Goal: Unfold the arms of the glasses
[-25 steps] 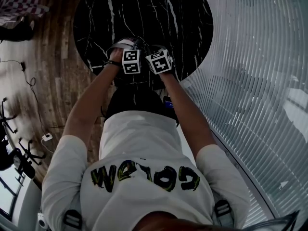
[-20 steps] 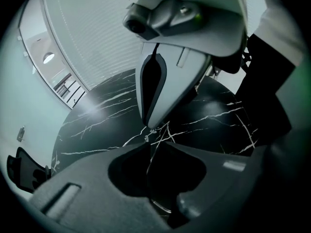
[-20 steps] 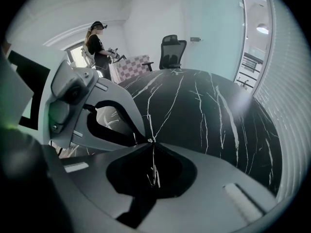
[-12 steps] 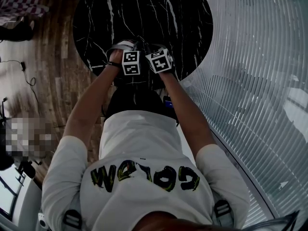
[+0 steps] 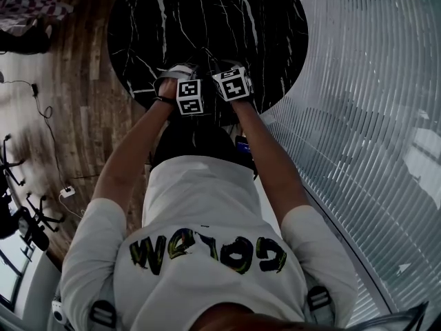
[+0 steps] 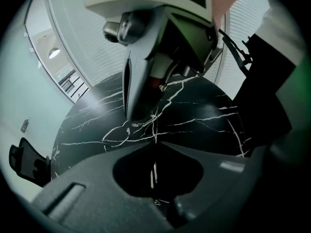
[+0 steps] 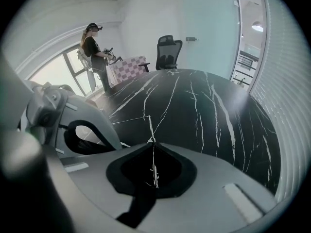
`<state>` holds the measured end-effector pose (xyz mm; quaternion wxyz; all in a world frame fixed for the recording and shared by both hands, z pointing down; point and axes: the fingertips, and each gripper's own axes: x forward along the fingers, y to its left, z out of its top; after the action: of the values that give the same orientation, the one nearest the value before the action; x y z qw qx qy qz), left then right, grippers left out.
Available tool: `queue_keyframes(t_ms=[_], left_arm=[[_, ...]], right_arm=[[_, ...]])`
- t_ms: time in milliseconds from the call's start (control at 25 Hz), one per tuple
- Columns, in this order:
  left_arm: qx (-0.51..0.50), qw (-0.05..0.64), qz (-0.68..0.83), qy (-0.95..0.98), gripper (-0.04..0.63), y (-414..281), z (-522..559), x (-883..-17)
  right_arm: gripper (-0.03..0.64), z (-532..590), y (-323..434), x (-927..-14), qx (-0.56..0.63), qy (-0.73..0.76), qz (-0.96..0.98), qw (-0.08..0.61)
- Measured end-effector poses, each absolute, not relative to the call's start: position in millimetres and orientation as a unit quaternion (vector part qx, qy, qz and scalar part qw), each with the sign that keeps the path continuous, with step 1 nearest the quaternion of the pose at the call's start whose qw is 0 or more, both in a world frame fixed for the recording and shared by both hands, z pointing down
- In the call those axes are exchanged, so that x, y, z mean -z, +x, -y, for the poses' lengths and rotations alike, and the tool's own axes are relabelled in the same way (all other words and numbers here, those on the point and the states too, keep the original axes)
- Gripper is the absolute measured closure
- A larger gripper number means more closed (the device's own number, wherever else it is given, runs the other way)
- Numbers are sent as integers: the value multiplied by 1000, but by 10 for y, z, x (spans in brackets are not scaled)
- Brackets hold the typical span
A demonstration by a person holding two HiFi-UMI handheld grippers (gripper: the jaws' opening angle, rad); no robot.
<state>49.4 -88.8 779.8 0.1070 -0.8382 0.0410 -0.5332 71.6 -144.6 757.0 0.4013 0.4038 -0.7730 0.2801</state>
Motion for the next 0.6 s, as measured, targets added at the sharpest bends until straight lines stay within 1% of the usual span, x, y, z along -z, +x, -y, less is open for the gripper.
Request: queue_keyframes(t_ms=[600], left_arm=[[527, 68, -80, -843, 586, 473, 702, -7755]], right_arm=[[607, 1425, 723, -7628, -299, 406, 769, 392]])
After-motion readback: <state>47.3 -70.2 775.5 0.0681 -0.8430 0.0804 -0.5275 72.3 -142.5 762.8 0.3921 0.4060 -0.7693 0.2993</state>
